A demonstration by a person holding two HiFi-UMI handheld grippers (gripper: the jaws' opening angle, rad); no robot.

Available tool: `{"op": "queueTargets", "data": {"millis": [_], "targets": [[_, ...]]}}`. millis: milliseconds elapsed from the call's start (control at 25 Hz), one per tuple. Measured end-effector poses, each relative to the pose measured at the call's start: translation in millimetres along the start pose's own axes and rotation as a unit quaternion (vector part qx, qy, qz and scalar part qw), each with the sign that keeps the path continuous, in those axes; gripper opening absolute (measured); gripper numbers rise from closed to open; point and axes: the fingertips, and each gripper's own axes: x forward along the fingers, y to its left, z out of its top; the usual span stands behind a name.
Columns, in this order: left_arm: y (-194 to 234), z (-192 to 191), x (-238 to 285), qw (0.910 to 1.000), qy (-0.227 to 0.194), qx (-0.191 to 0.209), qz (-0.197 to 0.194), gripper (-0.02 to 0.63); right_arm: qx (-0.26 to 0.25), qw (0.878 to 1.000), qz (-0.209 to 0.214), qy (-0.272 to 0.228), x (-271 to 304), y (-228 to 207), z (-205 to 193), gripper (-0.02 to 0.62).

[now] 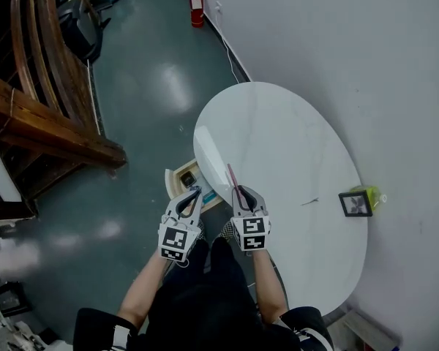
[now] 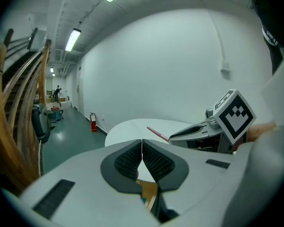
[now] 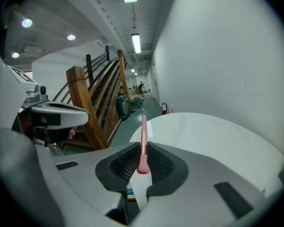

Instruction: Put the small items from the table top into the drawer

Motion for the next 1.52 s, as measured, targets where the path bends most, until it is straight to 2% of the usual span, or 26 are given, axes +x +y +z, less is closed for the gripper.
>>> {"op": "queueTargets", "data": {"millis": [280,520,920,1240,1520], "targets": [[45,-15,-31,0.9986,-0.002,-0.029,0.045,0.02,-0.028,0.998,0.059,0.013,32,63,7,0.064],[75,-42,-45,0.9958,0.009,-0.053,0.074,0.02,-0.045,0.995,0.088,0.03,57,95,-2,0.064],[99,-112,-27,0.9907,0.054,-0.099,0.076,0.02,-0.036,0.988,0.112,0.104,99,112,-76,0.064],[101,-175,-11,0.9828,0.093,-0.143,0.071,0.02,-0.033,0.977,0.132,0.164,126,120,-141,0.064],[111,-204,-7,0.9767,0.106,-0.168,0.081,0.02,-0.041,0.968,0.149,0.196,158,131,-174,0.064]]}}
